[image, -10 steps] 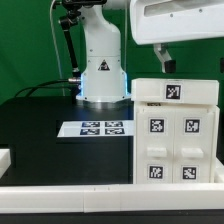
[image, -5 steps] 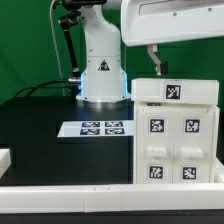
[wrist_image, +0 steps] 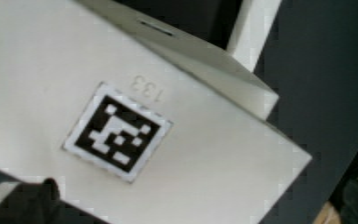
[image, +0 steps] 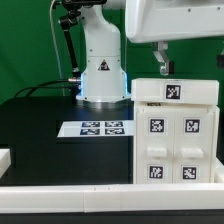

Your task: Assemble cabinet

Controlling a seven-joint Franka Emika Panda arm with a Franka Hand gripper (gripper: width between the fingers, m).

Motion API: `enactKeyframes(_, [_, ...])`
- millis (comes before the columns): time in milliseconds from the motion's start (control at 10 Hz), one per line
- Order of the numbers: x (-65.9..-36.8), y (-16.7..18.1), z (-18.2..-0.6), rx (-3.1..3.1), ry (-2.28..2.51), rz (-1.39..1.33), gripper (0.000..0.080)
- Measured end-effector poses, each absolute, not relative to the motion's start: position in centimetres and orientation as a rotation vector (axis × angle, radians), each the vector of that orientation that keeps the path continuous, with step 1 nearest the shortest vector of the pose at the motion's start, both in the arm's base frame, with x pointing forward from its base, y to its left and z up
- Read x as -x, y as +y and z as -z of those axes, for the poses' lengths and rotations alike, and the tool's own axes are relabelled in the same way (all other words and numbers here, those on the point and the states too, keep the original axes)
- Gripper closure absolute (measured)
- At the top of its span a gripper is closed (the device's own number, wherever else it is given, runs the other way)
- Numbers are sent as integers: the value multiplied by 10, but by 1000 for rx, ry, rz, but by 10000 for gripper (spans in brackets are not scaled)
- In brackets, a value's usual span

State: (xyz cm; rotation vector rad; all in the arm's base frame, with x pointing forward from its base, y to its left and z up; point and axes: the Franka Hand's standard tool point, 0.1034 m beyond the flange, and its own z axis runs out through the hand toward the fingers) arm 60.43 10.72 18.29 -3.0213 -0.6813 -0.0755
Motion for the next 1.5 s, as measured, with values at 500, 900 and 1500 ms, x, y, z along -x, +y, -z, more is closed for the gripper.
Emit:
enactKeyframes(500, [-605,96,-180,2776,-1412,93,3])
enactKeyframes(900, [-599,90,-167,2611,-1729,74,3])
enactKeyframes(1500, [-598,83,-153,2615,-1714,50,243])
